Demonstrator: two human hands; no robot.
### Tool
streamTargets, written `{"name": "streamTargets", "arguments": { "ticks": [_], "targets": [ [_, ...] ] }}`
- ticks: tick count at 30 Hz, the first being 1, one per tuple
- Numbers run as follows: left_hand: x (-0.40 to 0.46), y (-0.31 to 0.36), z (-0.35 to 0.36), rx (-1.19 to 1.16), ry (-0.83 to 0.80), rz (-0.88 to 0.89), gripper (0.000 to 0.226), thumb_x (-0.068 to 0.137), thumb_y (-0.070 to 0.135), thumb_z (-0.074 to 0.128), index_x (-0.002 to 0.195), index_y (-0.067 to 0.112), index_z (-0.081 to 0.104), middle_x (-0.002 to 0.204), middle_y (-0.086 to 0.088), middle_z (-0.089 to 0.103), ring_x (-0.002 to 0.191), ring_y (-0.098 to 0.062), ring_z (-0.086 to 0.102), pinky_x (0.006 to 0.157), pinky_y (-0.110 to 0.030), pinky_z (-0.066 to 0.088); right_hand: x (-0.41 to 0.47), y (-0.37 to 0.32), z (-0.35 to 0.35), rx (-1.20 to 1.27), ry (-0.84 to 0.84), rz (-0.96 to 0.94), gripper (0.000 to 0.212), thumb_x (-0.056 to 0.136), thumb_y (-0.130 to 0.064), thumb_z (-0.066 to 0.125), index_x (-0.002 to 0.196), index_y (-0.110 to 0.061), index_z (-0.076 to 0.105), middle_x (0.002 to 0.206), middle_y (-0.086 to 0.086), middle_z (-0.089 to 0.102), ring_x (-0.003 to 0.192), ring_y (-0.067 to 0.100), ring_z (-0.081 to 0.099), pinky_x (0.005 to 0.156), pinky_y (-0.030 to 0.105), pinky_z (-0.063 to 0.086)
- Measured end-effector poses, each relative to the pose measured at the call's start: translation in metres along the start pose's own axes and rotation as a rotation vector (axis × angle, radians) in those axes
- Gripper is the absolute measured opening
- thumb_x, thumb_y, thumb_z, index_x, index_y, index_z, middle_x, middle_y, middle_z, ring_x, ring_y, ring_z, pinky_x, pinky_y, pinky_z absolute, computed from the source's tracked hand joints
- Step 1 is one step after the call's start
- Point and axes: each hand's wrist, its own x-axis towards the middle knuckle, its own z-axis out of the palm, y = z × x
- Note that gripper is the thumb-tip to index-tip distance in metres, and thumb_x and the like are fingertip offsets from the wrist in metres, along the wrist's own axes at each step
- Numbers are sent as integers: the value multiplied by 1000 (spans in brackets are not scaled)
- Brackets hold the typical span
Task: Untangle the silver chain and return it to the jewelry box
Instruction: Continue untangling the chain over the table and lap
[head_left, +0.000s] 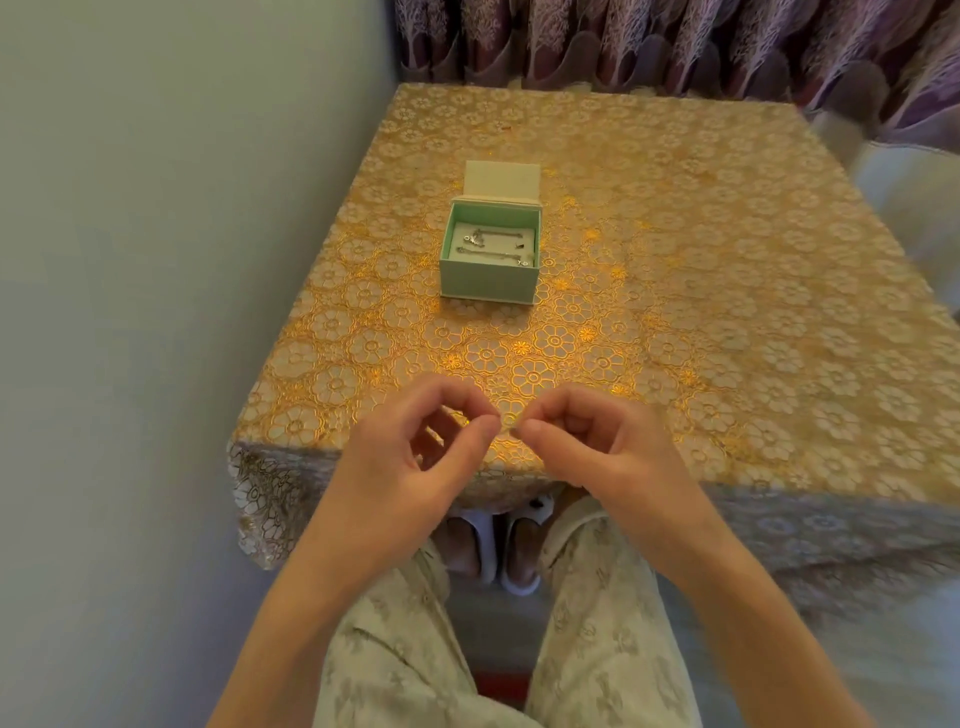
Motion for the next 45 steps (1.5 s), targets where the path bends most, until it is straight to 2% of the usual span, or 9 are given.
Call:
{"name": "streamTargets", "arguments": {
  "ticks": [4, 8, 12, 19, 22, 25, 30, 39, 45],
  "targets": [
    [-16, -2, 3, 30, 11, 12, 10, 78, 35, 59, 81, 26, 60, 88, 7, 60, 69, -15, 56, 59, -32, 46, -11, 6, 8, 1, 14, 20, 9, 79, -19, 61, 71, -15, 65, 59, -8, 55, 55, 3, 46, 51, 13, 36],
    [-35, -6, 8, 30, 63, -35, 7, 79, 32, 57, 80, 25, 60, 80, 7, 60, 66, -12, 53, 58, -21, 43, -25, 14, 14, 48, 69, 59, 8, 77, -17, 60, 69, -18, 63, 57, -9, 58, 53, -1, 49, 52, 10, 37],
    [-58, -15, 18, 46, 69, -100, 5, 81, 29, 56, 80, 25, 59, 76, 5, 58, 63, -11, 51, 56, -16, 39, -43, 27, 21, 37, 121, 113, 14, 81, -13, 65, 68, -18, 64, 58, -6, 59, 51, 0, 51, 48, 10, 39],
    [-74, -21, 28, 89, -19, -127, 5, 82, 24, 56, 78, 21, 58, 78, 9, 54, 68, -12, 52, 57, -17, 38, -69, 44, 20, -90, 118, 192, 10, 79, -23, 62, 73, -17, 66, 69, 10, 66, 62, 24, 59, 55, 29, 44],
    [-75, -20, 29, 111, -60, -99, 5, 82, 20, 58, 77, 22, 58, 77, 10, 53, 67, -8, 50, 59, -12, 35, -75, 47, 20, -92, 123, 193, 9, 79, -21, 62, 71, -22, 64, 64, 3, 62, 55, 7, 49, 52, 17, 38],
    [-77, -19, 30, 118, -91, -92, 5, 81, 22, 57, 76, 24, 58, 76, 12, 53, 66, -7, 49, 59, -11, 34, -80, 46, 20, -95, 118, 176, 10, 79, -18, 62, 70, -21, 64, 62, -3, 61, 55, 2, 49, 54, 14, 37],
    [-79, -21, 30, 146, -117, -100, 5, 81, 26, 57, 78, 24, 60, 75, 12, 54, 66, -8, 49, 60, -10, 33, -83, 45, 20, -156, 97, 142, 8, 80, -18, 62, 74, -23, 63, 64, 0, 60, 56, 11, 48, 53, 20, 38],
    [-81, -21, 28, 165, -146, -111, 6, 81, 25, 57, 77, 22, 61, 76, 10, 56, 68, -10, 51, 61, -9, 33, -84, 46, 20, -312, 67, 55, 7, 80, -27, 56, 76, -24, 61, 67, -11, 58, 58, 4, 50, 55, 12, 37],
    [-81, -20, 26, 203, -191, -89, 8, 82, 25, 57, 77, 21, 62, 76, 12, 55, 68, -8, 50, 62, -9, 32, -85, 44, 17, -459, 26, -16, 11, 83, -22, 56, 78, -15, 63, 66, -14, 55, 60, 3, 49, 57, 10, 36]
  ]
}}
